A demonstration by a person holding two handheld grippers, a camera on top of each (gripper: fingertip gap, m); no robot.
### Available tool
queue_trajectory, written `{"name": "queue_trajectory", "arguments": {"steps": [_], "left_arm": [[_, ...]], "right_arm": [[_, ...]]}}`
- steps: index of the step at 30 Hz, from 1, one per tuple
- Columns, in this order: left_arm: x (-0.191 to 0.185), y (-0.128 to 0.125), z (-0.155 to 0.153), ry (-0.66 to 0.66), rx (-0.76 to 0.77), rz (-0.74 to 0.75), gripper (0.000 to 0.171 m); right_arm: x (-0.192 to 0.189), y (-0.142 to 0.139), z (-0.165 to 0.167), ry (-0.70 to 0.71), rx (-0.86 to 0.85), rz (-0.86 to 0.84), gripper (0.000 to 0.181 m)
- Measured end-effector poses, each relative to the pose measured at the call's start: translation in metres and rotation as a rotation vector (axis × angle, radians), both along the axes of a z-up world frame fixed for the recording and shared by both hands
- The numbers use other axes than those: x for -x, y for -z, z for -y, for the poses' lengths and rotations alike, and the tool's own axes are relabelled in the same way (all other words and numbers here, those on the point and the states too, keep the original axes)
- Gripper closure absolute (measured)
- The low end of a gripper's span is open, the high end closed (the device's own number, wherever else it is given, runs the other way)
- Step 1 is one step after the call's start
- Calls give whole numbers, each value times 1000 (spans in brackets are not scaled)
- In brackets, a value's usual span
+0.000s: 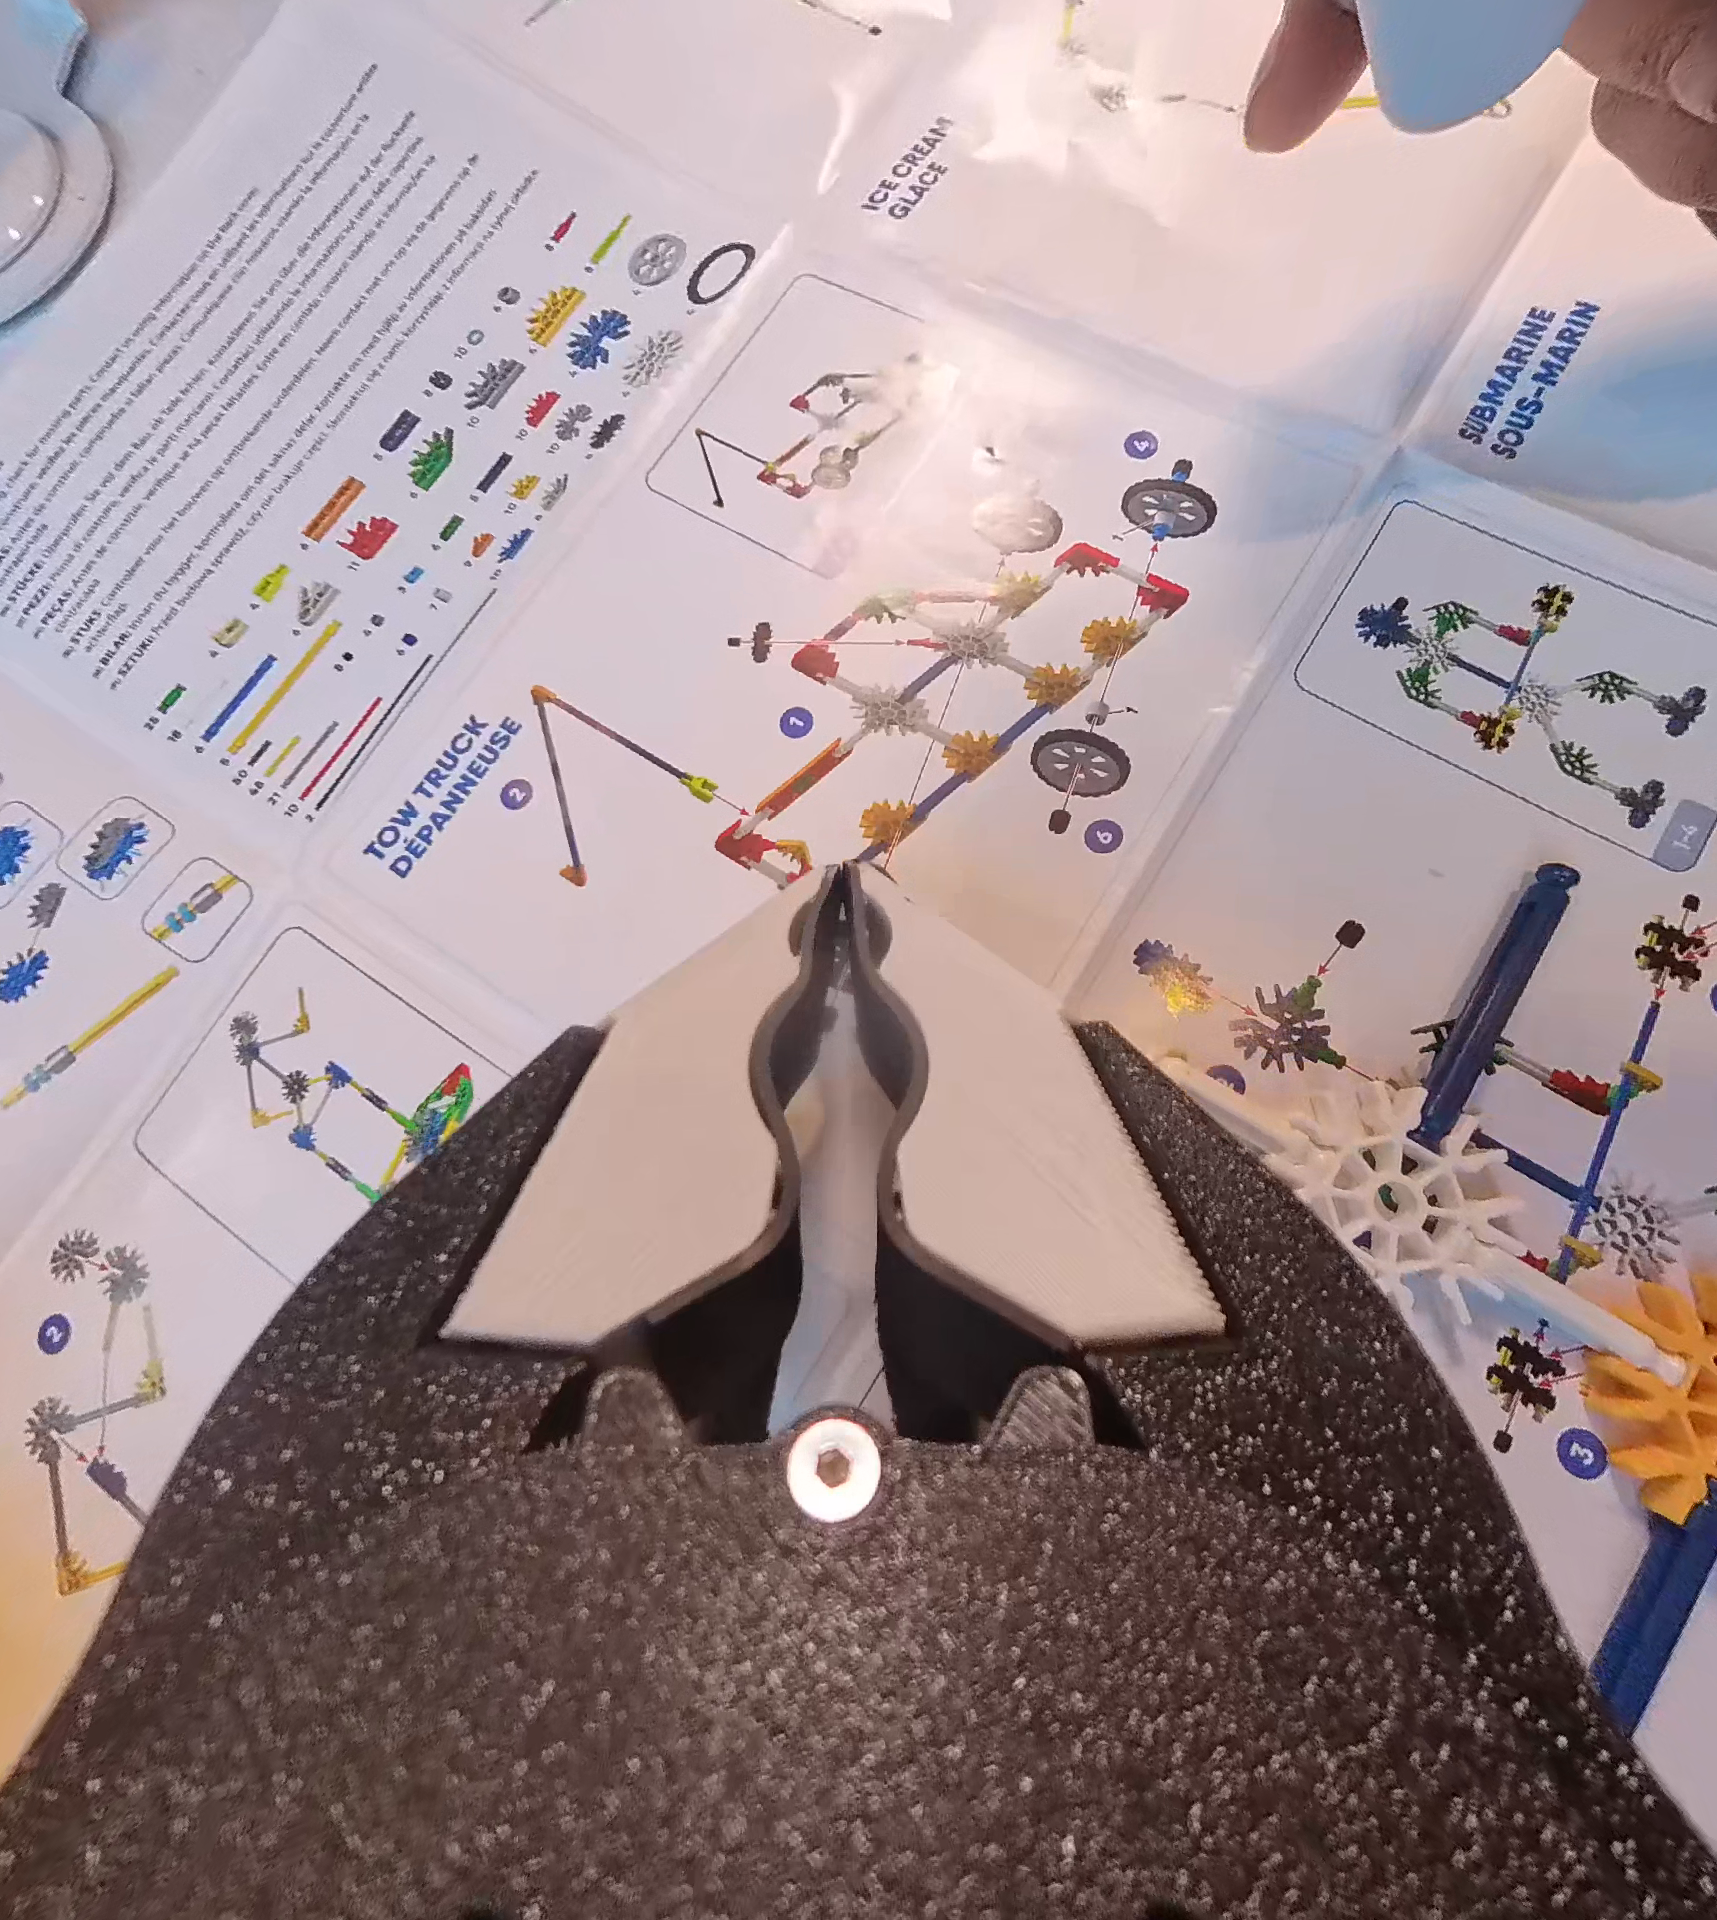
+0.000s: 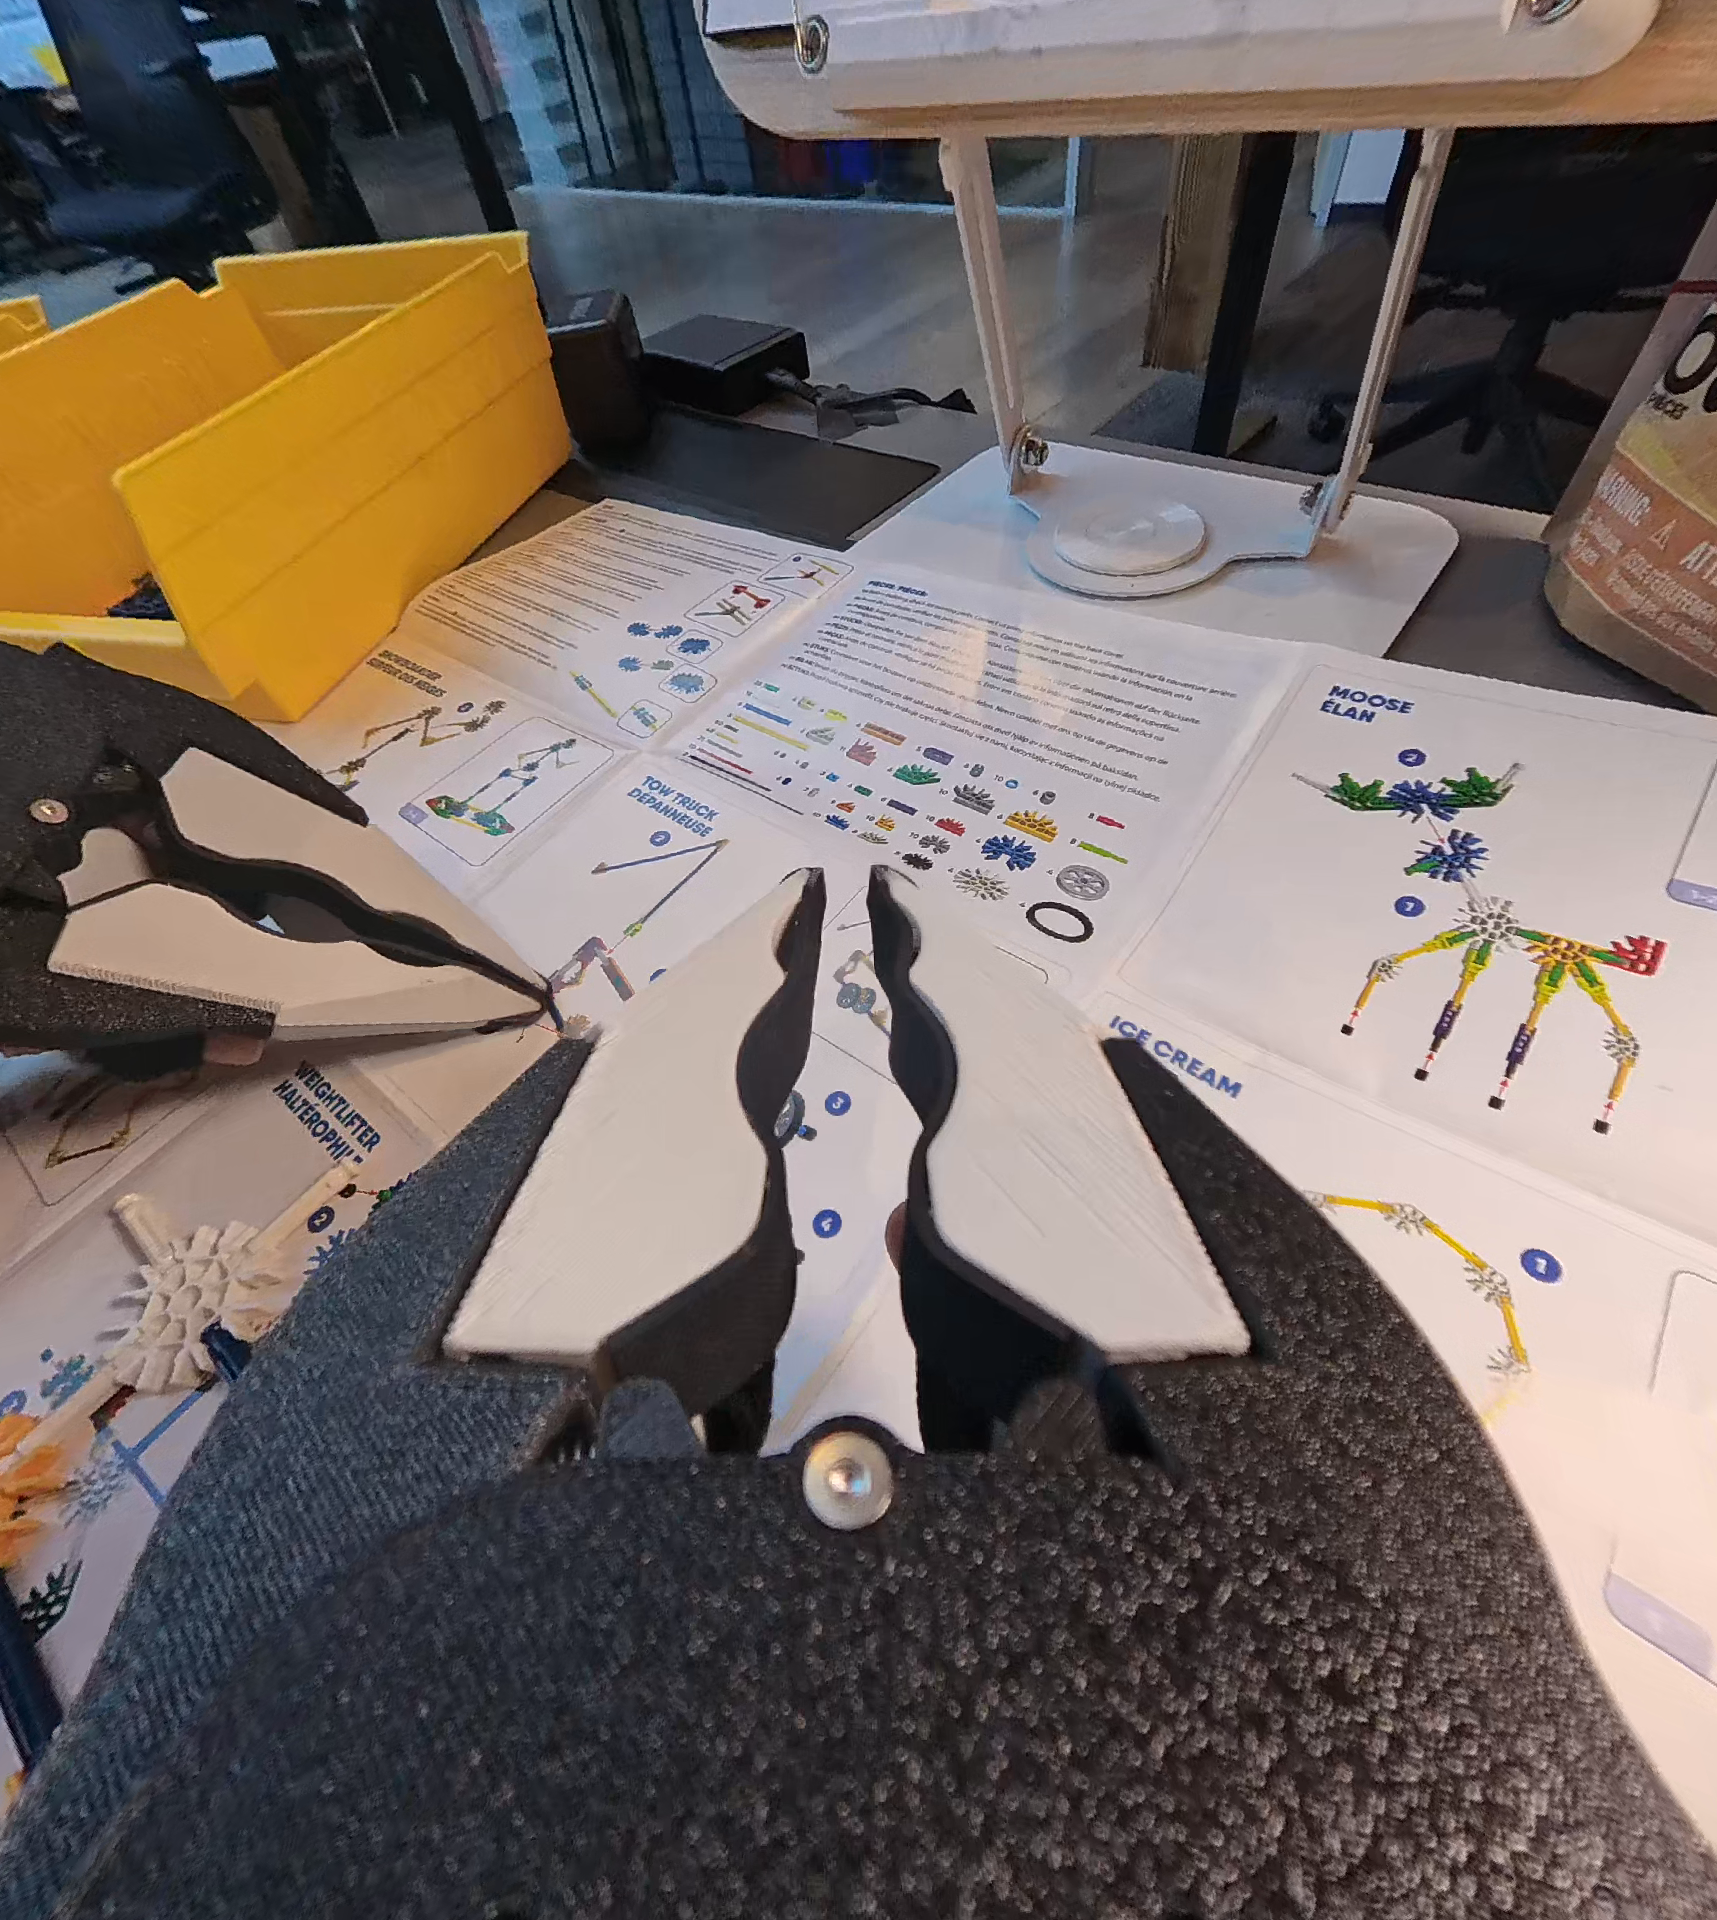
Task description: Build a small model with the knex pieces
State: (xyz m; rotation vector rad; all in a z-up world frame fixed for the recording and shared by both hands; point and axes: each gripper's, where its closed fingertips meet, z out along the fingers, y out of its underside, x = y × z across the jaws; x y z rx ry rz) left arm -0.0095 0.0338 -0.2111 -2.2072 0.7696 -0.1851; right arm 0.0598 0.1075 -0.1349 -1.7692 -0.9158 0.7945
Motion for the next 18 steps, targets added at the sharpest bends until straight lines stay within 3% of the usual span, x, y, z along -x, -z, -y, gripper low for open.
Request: {"name": "queue_trajectory", "arguments": {"steps": [18], "left_arm": [[0, 1, 0, 0, -1, -8, 171]], "right_arm": [[3, 2, 3, -11, -1, 9, 173]]}}
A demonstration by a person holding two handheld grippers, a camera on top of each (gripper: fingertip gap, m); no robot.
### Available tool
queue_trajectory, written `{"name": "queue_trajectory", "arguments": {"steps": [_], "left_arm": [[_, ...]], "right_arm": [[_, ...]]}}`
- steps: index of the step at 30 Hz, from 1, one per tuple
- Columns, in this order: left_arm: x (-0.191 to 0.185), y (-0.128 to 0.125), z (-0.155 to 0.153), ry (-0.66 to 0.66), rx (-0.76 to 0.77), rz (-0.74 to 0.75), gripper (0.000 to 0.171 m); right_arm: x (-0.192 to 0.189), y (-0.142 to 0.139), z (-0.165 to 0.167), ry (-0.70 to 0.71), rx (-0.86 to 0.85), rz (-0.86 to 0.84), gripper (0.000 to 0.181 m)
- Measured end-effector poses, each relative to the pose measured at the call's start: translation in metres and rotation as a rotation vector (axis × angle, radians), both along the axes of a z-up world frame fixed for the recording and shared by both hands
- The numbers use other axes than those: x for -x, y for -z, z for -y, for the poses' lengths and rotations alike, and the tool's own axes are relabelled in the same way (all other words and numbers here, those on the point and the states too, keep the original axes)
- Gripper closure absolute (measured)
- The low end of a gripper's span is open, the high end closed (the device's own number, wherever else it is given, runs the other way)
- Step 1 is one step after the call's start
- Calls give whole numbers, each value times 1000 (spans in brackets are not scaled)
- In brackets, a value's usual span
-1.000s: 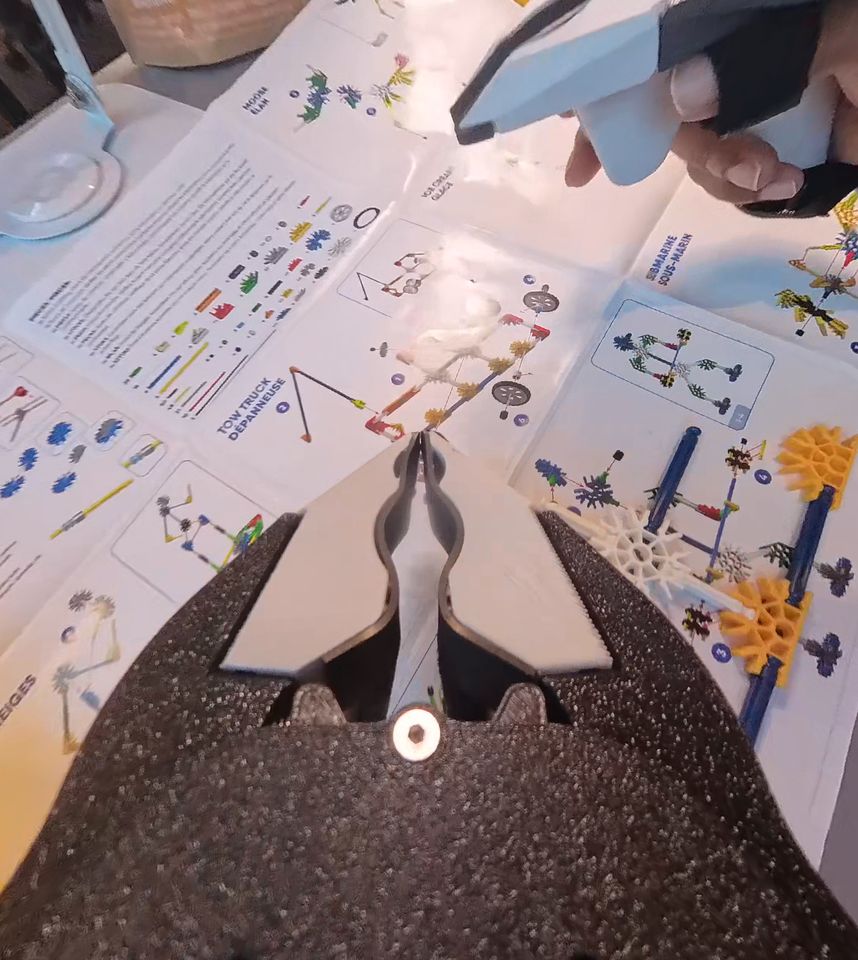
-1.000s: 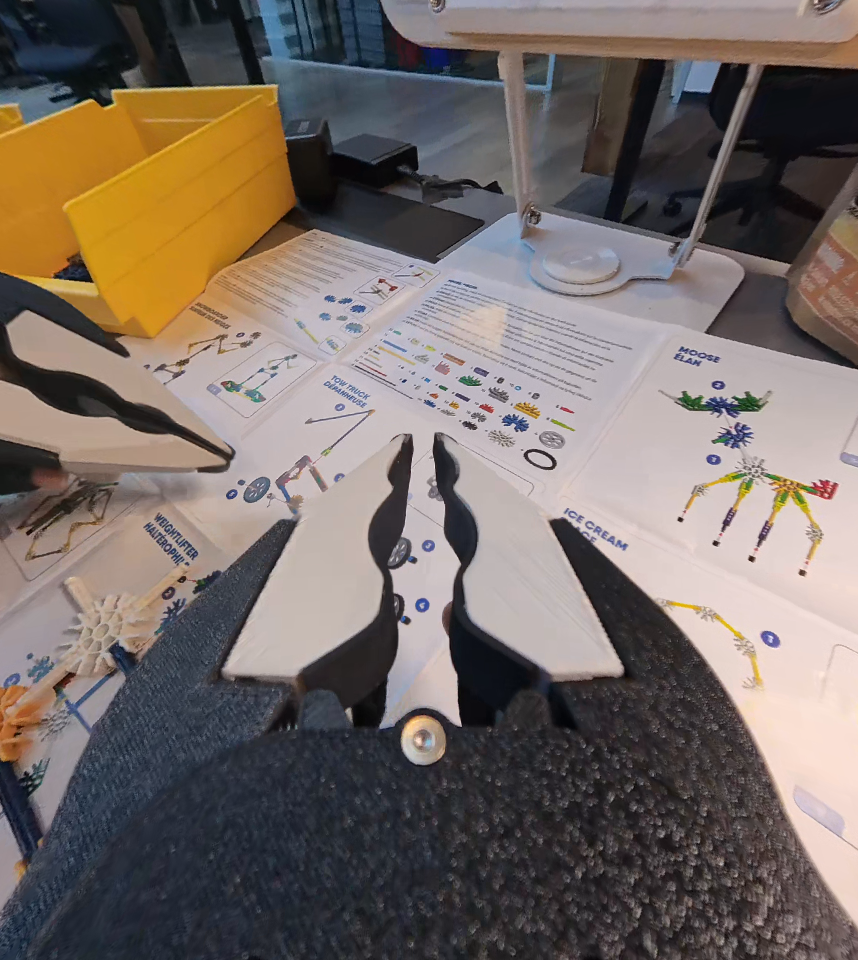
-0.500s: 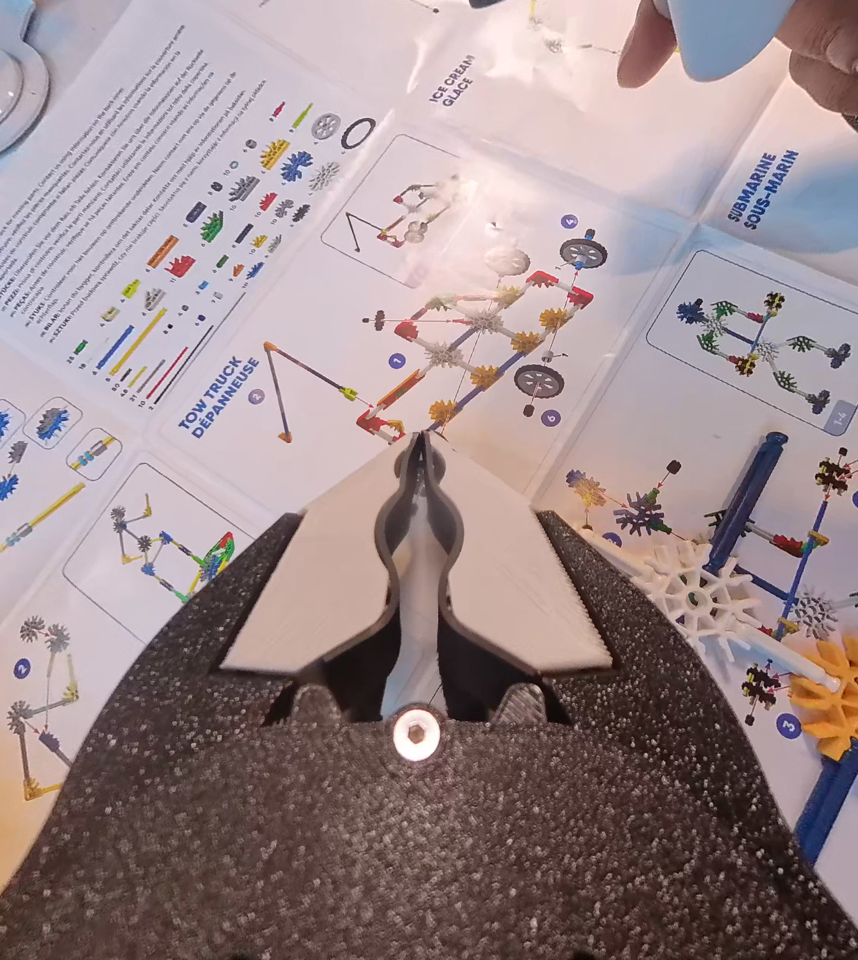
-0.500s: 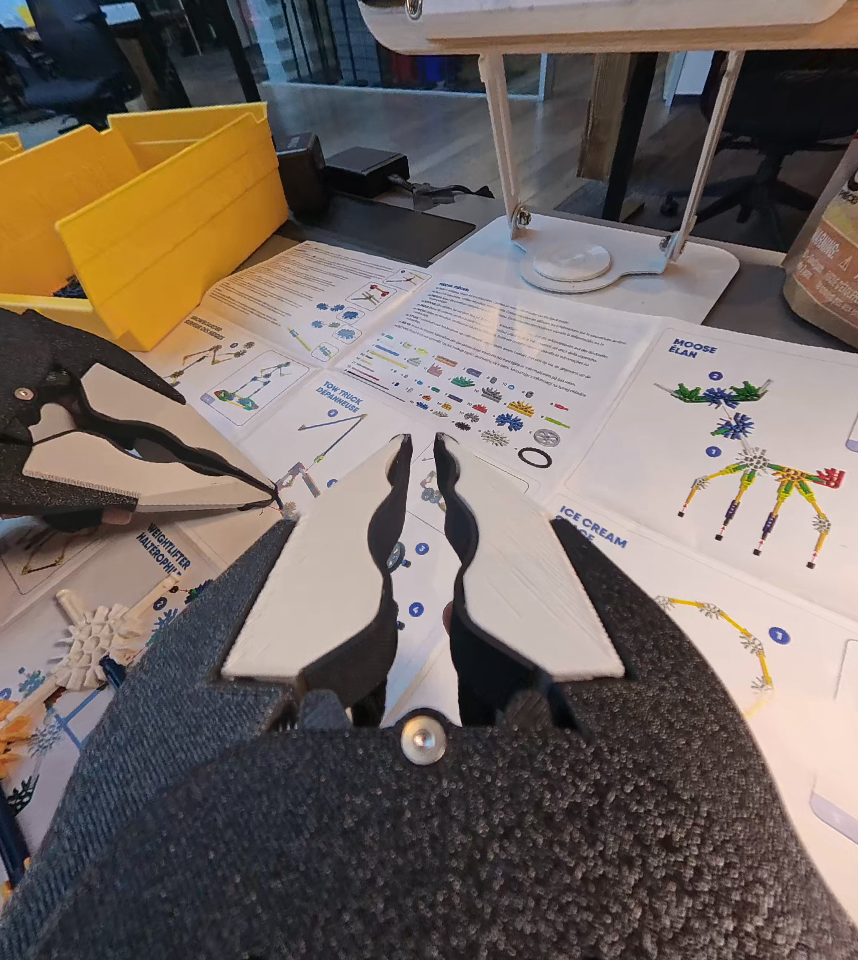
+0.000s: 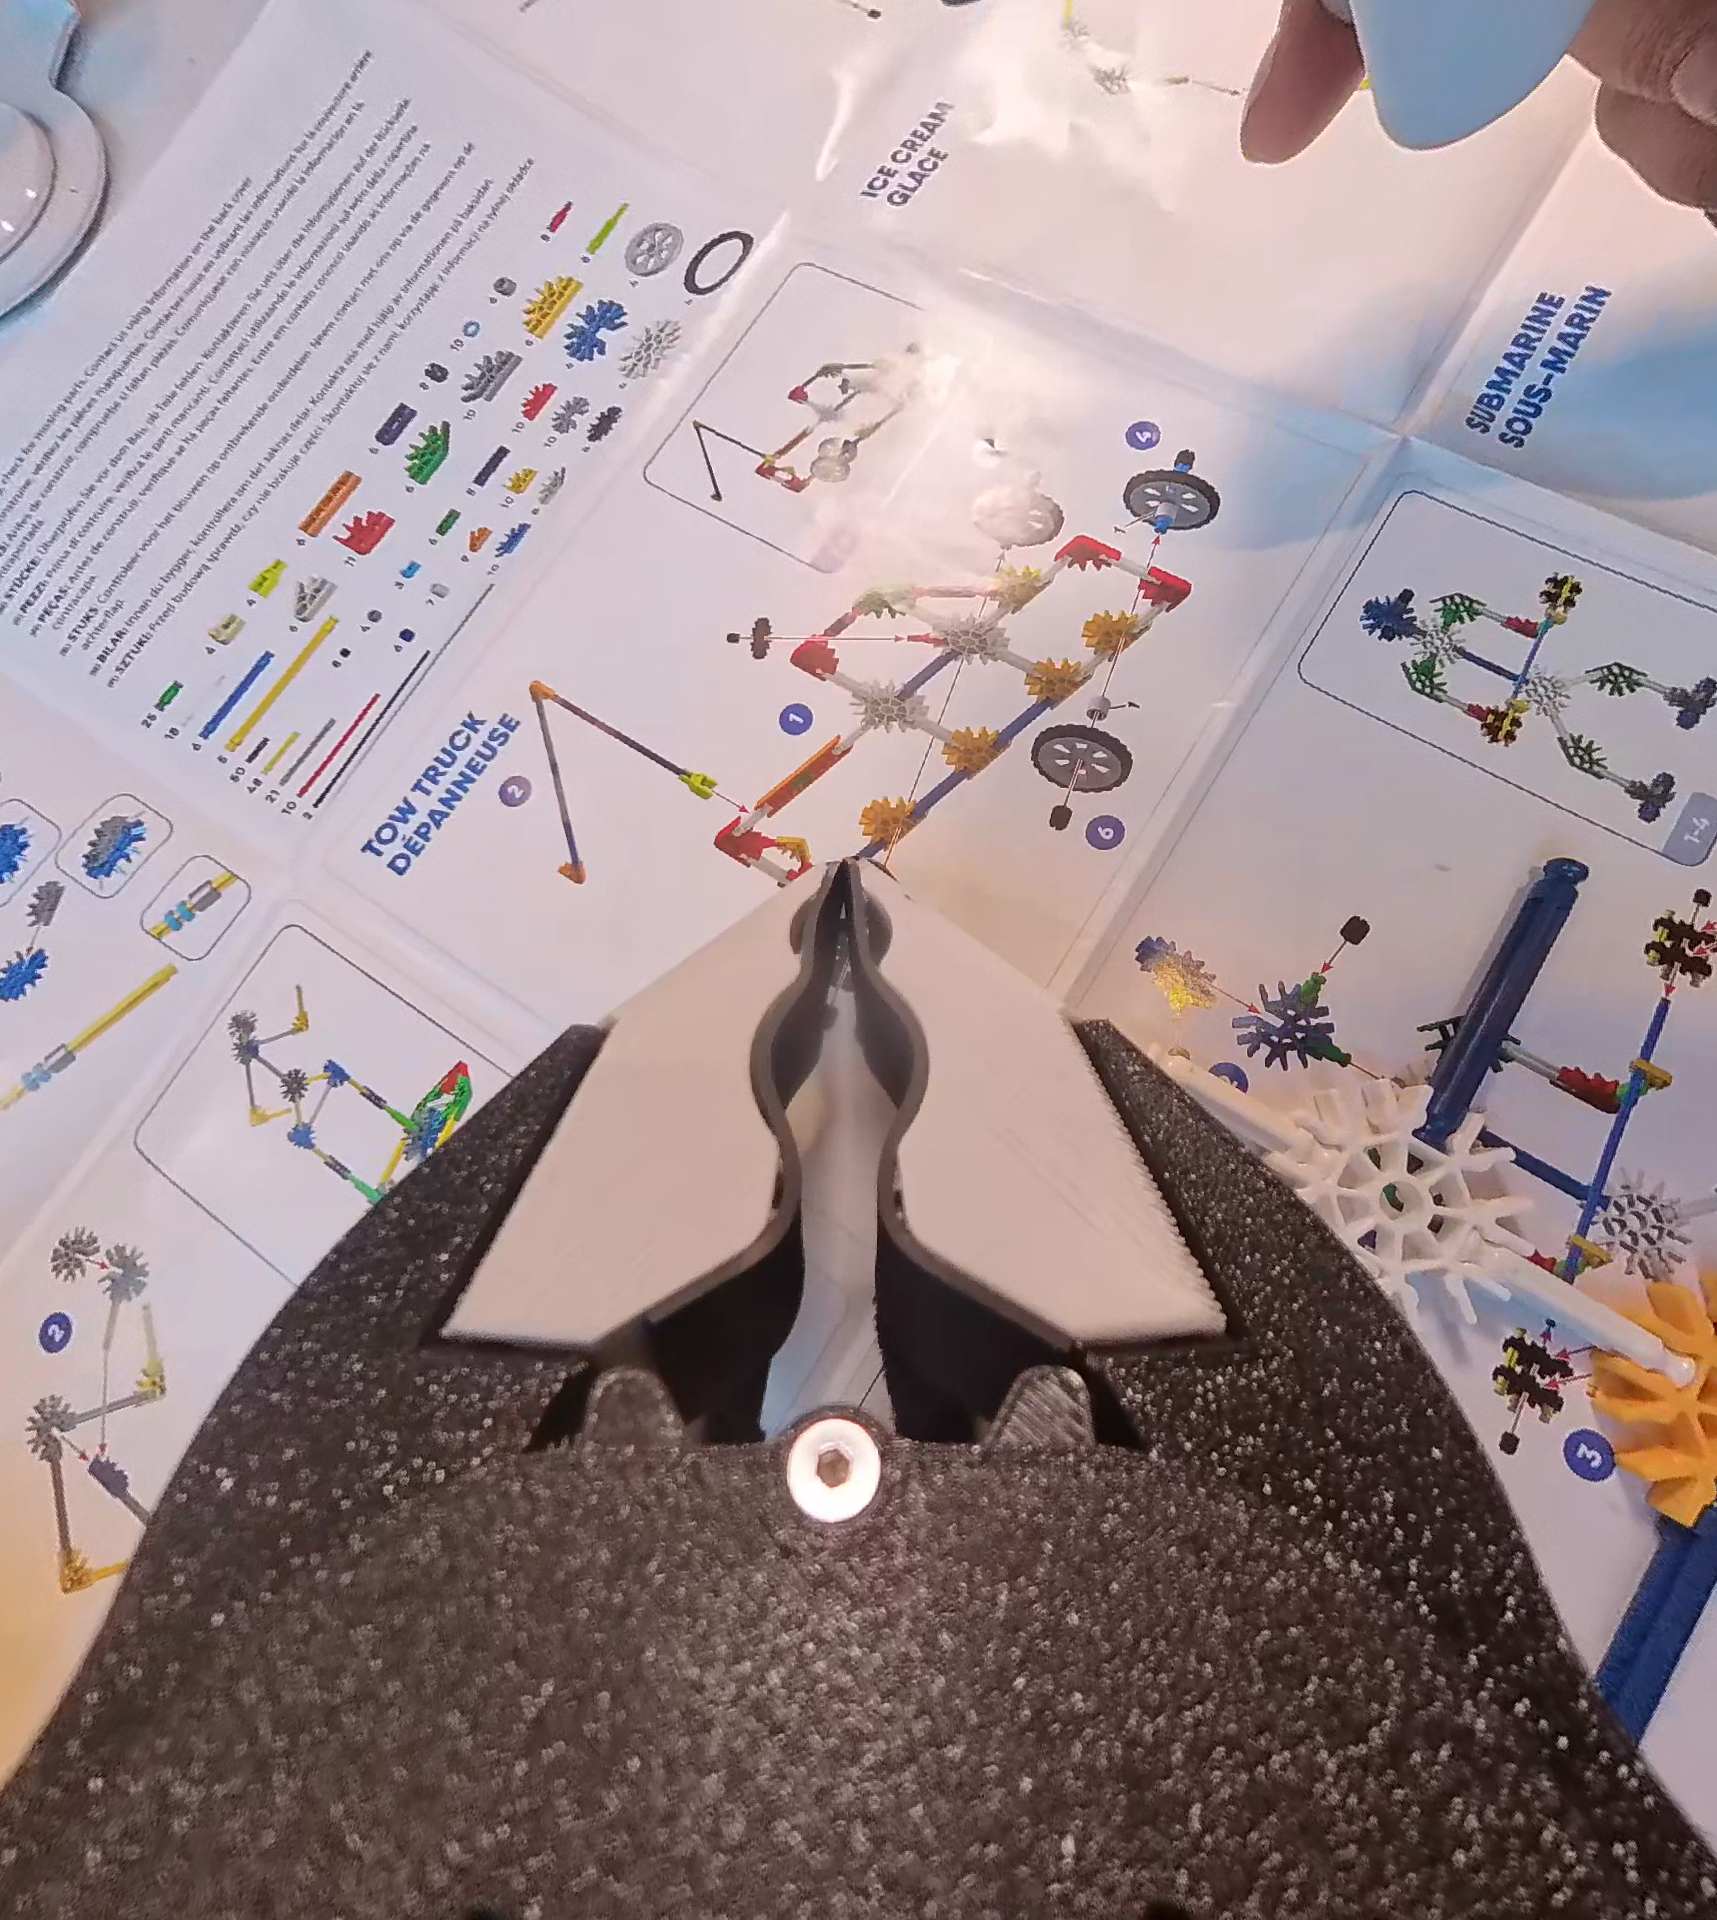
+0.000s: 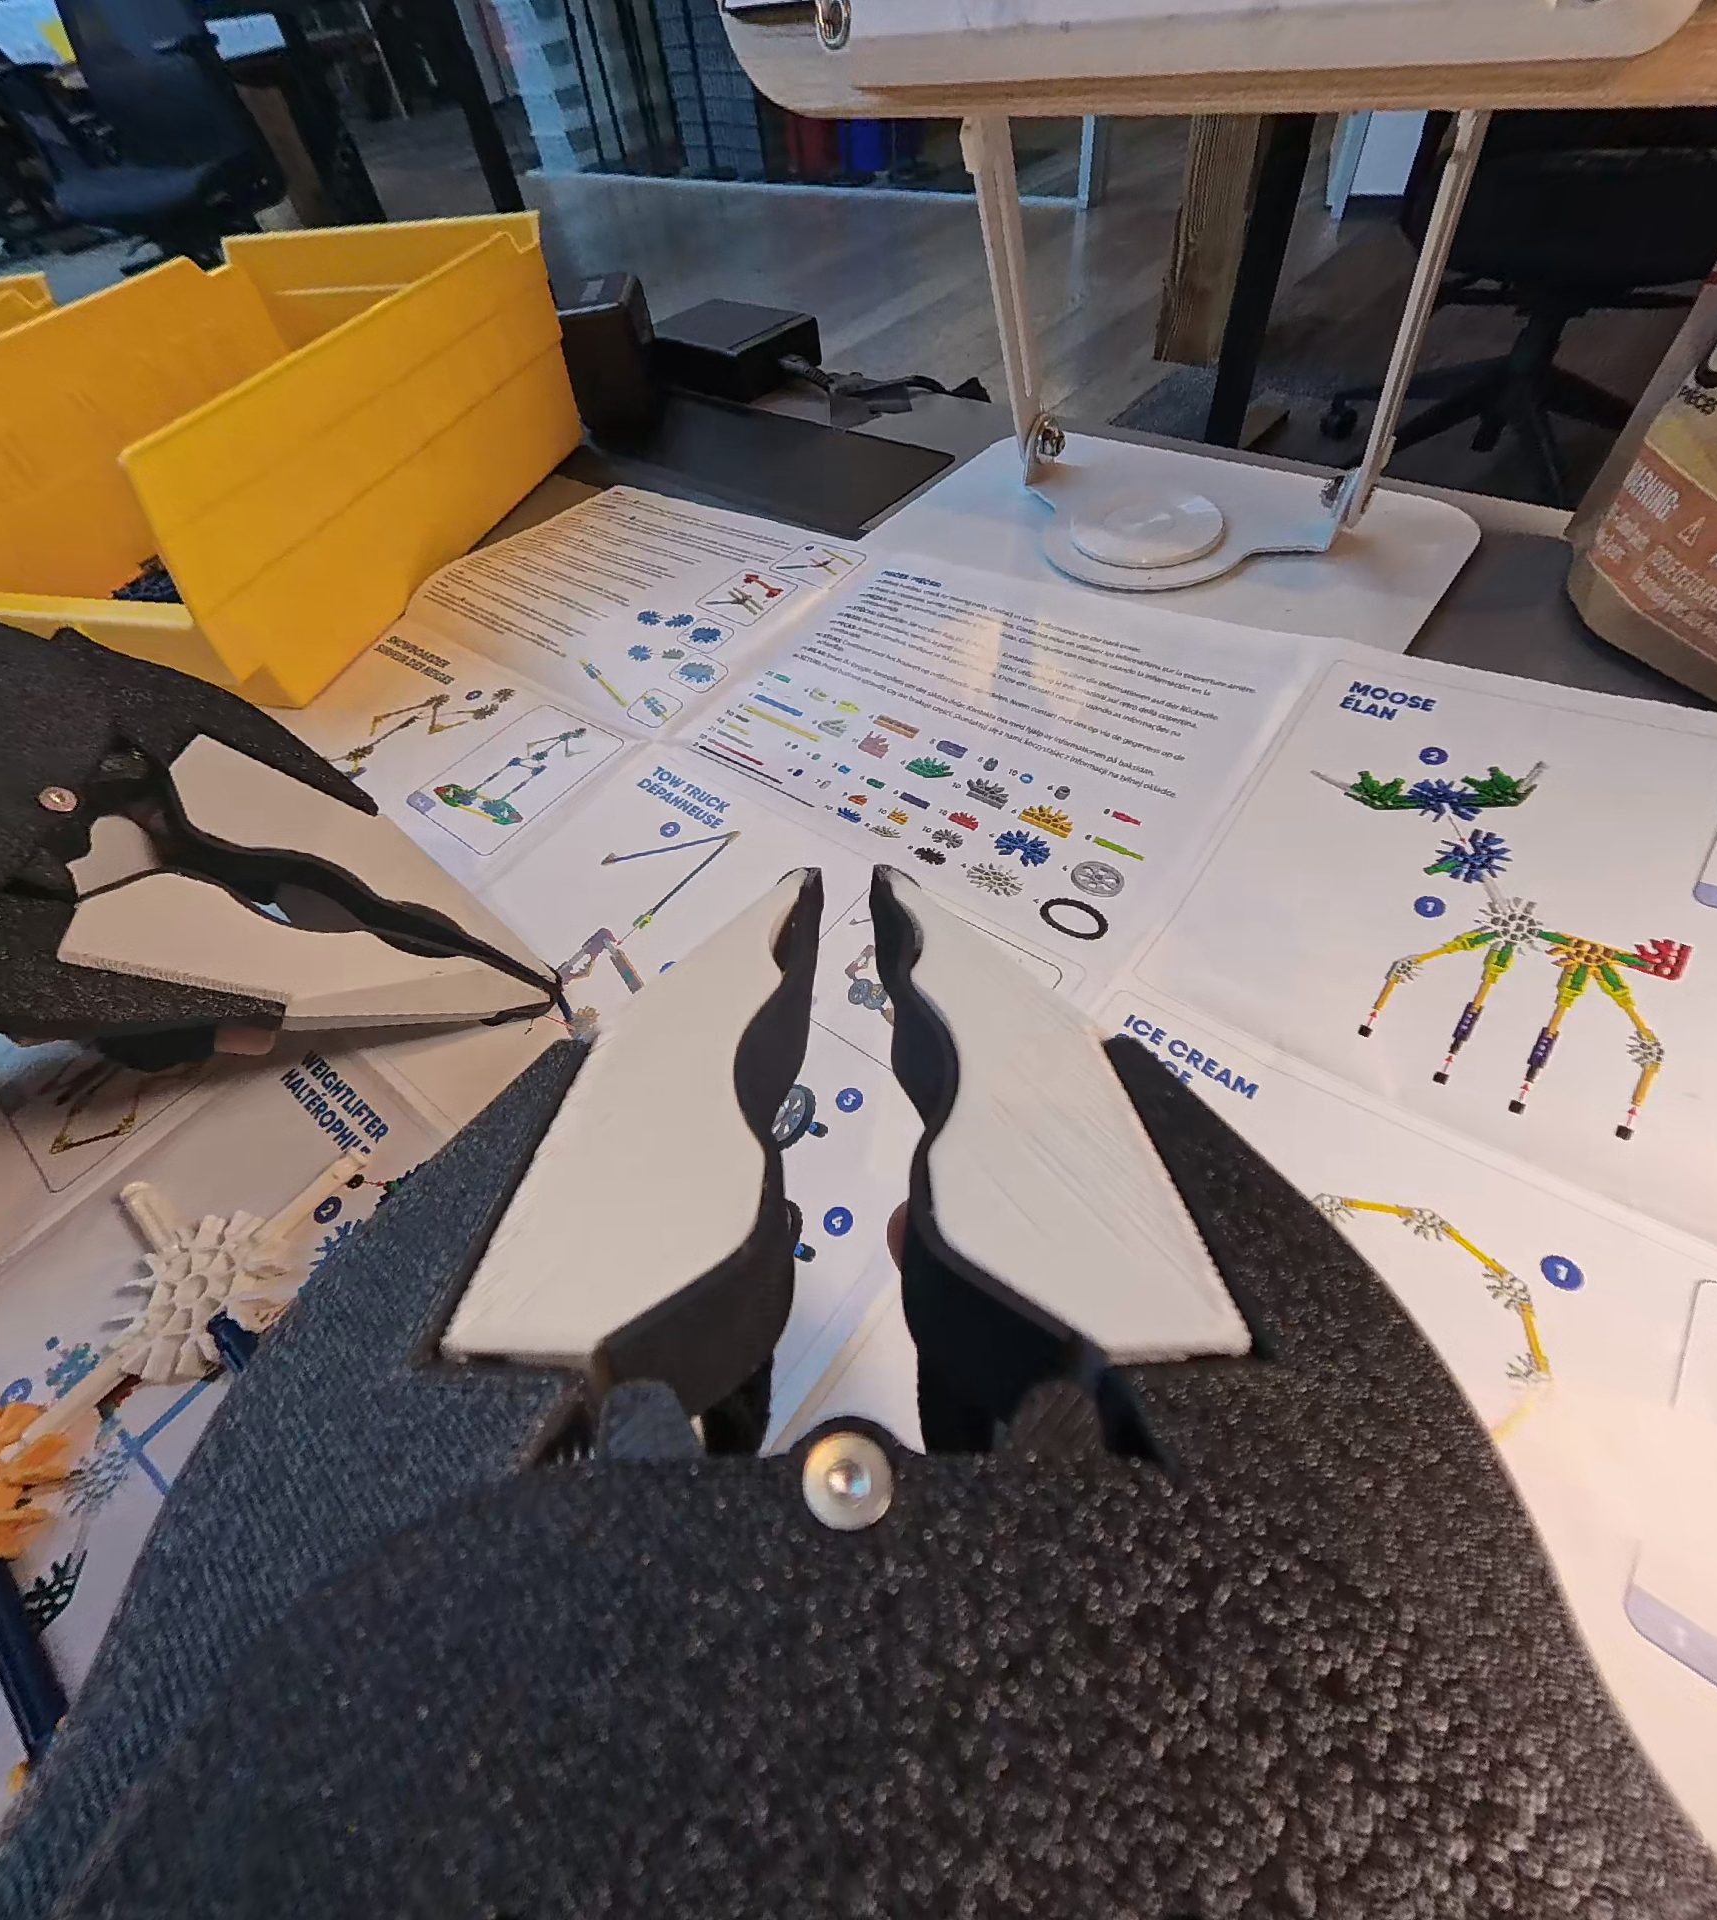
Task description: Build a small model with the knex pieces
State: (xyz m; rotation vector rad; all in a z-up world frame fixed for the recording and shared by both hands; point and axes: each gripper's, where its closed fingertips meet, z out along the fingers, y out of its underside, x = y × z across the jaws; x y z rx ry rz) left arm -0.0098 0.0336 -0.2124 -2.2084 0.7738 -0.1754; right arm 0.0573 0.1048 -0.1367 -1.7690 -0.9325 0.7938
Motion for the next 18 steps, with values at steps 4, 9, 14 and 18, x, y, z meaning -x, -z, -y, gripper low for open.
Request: {"name": "queue_trajectory", "arguments": {"steps": [4, 9, 14, 18], "left_arm": [[0, 0, 0, -1, -8, -12, 171], [0, 0, 0, -2, -8, -12, 171], [0, 0, 0, -2, -11, -18, 171], [0, 0, 0, -2, -11, -17, 171]], "right_arm": [[0, -1, 1, -1, -10, 9, 173], [1, 1, 2, -6, -15, 21, 172], [1, 1, 2, -9, -19, 26, 172], [1, 4, 2, -11, -18, 35, 172]]}}
